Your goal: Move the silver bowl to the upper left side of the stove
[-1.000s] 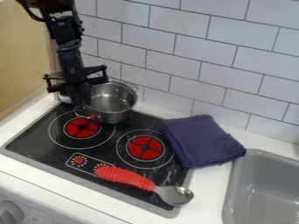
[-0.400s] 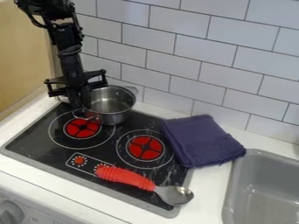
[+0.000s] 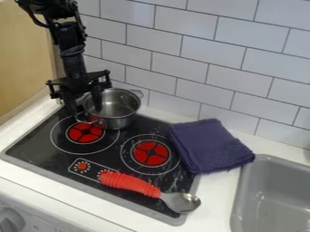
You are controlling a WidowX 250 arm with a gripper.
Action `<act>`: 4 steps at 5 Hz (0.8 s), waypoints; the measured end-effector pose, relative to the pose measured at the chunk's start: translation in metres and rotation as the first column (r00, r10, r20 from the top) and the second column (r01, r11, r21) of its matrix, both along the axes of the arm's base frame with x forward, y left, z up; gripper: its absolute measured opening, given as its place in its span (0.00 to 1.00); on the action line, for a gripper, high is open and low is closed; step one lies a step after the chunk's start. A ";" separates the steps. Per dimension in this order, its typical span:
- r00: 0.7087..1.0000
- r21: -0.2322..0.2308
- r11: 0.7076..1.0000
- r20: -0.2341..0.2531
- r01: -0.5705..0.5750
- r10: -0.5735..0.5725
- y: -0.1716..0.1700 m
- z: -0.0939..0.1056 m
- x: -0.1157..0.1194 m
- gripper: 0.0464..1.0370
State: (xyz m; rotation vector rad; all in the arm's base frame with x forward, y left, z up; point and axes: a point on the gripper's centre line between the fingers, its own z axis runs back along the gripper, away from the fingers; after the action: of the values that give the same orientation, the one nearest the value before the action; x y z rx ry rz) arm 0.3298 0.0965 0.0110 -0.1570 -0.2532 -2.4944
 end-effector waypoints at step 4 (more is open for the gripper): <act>0.983 0.068 0.997 0.179 0.027 -0.039 -0.007 0.071 -0.003 0.96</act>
State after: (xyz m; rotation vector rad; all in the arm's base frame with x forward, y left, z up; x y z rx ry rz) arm 0.3272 0.0895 0.0819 0.0931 -0.2455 -2.5488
